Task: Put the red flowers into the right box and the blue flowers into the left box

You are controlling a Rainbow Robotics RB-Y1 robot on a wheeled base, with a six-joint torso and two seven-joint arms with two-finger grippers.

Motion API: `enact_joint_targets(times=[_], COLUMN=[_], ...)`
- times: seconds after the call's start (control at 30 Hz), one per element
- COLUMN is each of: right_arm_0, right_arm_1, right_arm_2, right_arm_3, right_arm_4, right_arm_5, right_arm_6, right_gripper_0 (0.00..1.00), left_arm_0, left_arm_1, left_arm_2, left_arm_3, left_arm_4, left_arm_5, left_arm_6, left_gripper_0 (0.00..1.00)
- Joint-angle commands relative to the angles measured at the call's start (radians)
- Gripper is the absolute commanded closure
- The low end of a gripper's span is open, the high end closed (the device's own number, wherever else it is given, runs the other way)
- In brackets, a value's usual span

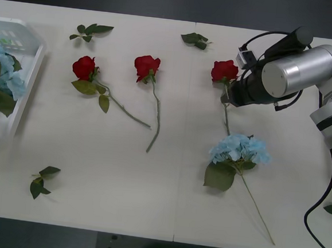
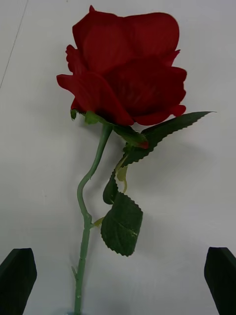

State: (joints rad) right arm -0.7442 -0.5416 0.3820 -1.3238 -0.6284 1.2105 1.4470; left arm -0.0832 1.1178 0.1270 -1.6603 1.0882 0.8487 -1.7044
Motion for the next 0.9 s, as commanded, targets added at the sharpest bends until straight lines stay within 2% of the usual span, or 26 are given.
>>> enact_joint_targets(times=[0.03, 0.27, 0.5, 0.67, 0.8, 0.9], right_arm_0=[-0.05, -0.053, -0.053, -0.053, -0.053, -0.052], right_arm_1=[0.032, 0.069, 0.092, 0.104, 0.111, 0.111], right_arm_2=[0.015, 0.031, 0.049, 0.057, 0.066, 0.067], right_arm_3=[0.043, 0.118, 0.164, 0.195, 0.201, 0.202], right_arm_4=[0.033, 0.061, 0.085, 0.098, 0.107, 0.108], right_arm_5=[-0.049, -0.121, -0.16, -0.195, -0.203, -0.203], right_arm_6=[-0.03, -0.031, -0.036, -0.036, -0.042, -0.045], right_gripper_0=[0.0, 0.0, 0.0, 0.0, 0.0, 0.0], left_arm_0=[-0.013, -0.013, -0.023, -0.081, -0.144, -0.175], left_arm_1=[0.022, -0.035, -0.078, -0.098, -0.125, -0.141], left_arm_2=[0.017, 0.017, 0.003, -0.121, -0.247, -0.299], left_arm_3=[-0.095, -0.223, -0.363, -0.429, -0.42, -0.394], left_arm_4=[-0.002, -0.025, -0.07, -0.248, -0.404, -0.452], left_arm_5=[0.018, 0.095, 0.227, 0.271, 0.271, 0.271], left_arm_6=[0.173, 0.405, 0.693, 0.962, 1.148, 1.22], left_gripper_0=[0.0, 0.0, 0.0, 0.0, 0.0, 0.0])
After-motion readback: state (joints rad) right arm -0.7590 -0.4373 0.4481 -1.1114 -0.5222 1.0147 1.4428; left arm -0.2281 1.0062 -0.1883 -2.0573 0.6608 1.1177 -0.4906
